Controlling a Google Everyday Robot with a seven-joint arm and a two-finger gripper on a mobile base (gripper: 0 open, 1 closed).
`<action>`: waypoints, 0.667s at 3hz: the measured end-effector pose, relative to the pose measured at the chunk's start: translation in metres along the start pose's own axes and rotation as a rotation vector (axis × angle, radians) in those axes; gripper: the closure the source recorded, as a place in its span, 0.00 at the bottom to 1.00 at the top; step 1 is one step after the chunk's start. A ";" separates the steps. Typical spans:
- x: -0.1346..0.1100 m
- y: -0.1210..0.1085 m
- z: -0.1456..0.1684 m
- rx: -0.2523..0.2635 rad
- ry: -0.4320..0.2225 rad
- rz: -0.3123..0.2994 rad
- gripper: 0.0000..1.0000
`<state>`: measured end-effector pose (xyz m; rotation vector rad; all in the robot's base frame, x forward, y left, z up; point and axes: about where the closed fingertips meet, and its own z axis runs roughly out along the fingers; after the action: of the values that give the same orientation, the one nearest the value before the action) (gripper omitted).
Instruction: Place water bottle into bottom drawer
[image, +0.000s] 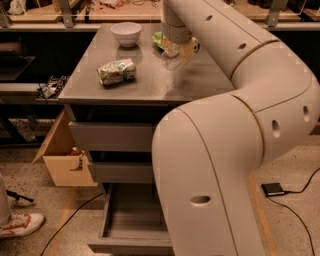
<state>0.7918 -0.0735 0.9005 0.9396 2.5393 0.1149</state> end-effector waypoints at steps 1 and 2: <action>0.020 -0.006 -0.006 -0.099 0.034 -0.102 1.00; 0.019 -0.006 -0.006 -0.098 0.033 -0.101 1.00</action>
Offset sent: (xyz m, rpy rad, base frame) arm -0.0127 0.0008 0.0082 0.0385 -0.0356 0.0924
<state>0.7724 -0.0652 0.8979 0.7768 2.5801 0.2239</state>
